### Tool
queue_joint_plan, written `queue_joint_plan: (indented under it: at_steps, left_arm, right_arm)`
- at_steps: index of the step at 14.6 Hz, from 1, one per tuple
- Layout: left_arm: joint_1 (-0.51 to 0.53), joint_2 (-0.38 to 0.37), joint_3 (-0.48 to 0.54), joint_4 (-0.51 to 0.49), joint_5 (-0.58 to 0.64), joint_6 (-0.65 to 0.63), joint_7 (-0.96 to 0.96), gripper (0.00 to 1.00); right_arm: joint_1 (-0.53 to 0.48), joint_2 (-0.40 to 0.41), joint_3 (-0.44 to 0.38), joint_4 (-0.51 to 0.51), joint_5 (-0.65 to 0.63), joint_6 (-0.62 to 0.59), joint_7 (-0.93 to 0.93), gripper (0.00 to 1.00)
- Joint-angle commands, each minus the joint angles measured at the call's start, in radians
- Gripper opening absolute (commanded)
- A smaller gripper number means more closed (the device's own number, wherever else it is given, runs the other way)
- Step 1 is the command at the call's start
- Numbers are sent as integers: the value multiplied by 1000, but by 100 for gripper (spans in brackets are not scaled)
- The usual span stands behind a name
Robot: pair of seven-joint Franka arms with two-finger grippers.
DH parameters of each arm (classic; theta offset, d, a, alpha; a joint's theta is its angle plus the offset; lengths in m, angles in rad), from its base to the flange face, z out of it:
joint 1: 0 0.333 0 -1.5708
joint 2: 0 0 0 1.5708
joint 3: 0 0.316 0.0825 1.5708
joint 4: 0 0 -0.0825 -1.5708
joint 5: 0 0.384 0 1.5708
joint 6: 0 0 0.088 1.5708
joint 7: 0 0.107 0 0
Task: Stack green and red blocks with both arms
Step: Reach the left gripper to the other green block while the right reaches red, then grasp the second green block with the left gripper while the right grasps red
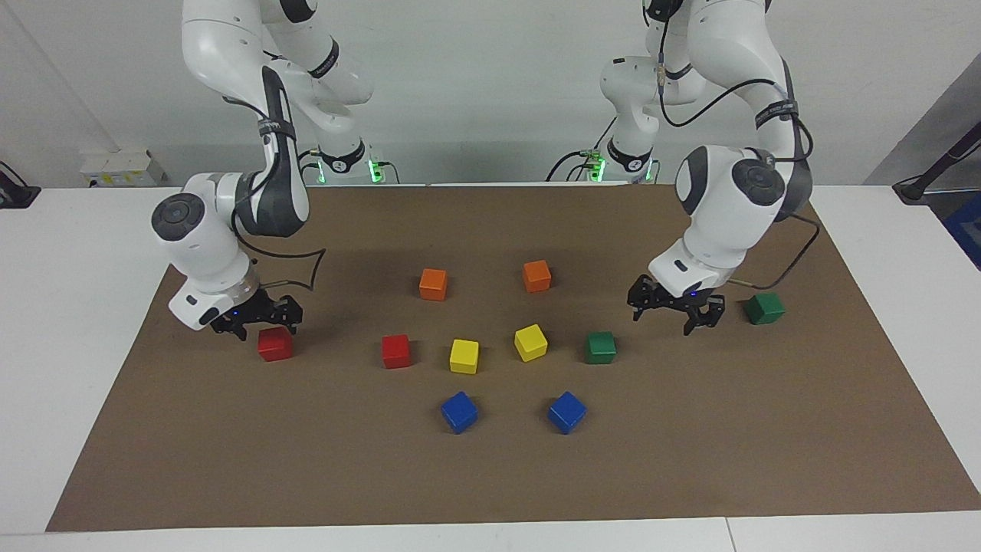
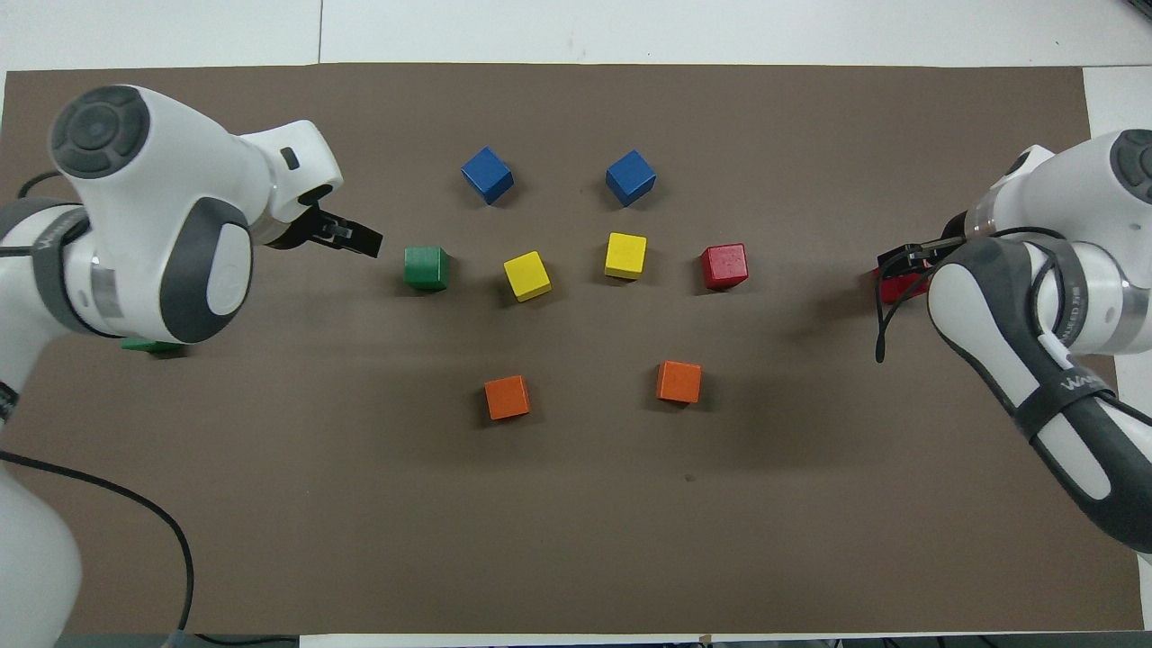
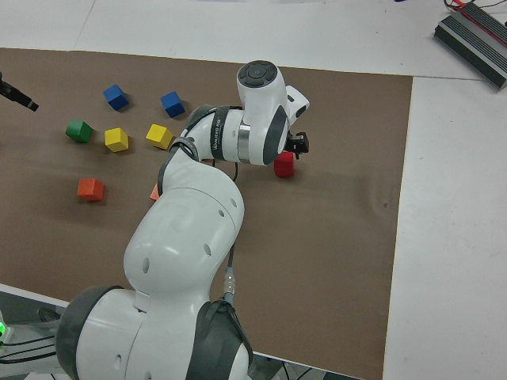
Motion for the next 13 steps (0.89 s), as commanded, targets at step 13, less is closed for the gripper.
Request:
queue_joint_plan:
  at_steps: [13]
  left_arm:
    - [-111, 160, 21, 20, 32, 130, -216, 100]
  right_arm:
    - [356, 193, 16, 398, -98, -100, 539, 100]
